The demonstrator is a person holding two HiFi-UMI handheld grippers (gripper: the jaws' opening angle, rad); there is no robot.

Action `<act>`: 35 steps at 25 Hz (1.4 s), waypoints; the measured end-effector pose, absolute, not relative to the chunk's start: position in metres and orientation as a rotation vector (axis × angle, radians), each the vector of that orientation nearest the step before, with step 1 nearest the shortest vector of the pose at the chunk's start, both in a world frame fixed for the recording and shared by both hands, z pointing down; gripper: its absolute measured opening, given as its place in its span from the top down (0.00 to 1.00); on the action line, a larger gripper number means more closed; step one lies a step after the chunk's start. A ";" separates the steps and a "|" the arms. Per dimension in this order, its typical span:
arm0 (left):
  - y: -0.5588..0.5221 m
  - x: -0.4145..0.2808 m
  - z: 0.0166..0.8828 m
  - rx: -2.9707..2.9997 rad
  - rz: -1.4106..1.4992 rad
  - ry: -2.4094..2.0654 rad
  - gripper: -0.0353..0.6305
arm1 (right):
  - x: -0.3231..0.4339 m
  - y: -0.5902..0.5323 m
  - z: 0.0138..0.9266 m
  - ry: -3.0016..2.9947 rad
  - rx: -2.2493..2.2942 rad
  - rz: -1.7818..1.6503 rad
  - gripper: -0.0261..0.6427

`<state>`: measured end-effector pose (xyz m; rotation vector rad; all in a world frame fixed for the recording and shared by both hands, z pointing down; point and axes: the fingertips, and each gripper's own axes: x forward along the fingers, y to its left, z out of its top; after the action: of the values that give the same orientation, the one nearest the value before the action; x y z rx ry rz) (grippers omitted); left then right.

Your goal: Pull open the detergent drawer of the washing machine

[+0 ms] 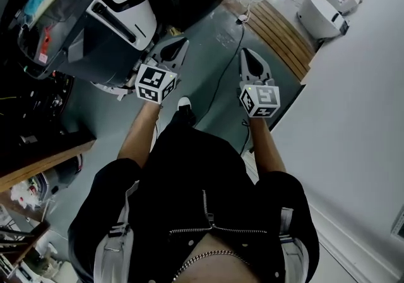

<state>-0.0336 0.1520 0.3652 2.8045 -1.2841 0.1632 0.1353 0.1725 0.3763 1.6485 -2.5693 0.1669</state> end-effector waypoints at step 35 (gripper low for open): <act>-0.135 -0.081 0.393 2.705 0.181 -1.391 0.92 | 0.049 -0.148 0.384 -2.759 1.422 0.203 0.95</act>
<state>-0.0807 -0.1350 0.3931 2.7051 -1.3908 0.1806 0.0487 -0.1485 0.3844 1.4218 -2.7587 0.2028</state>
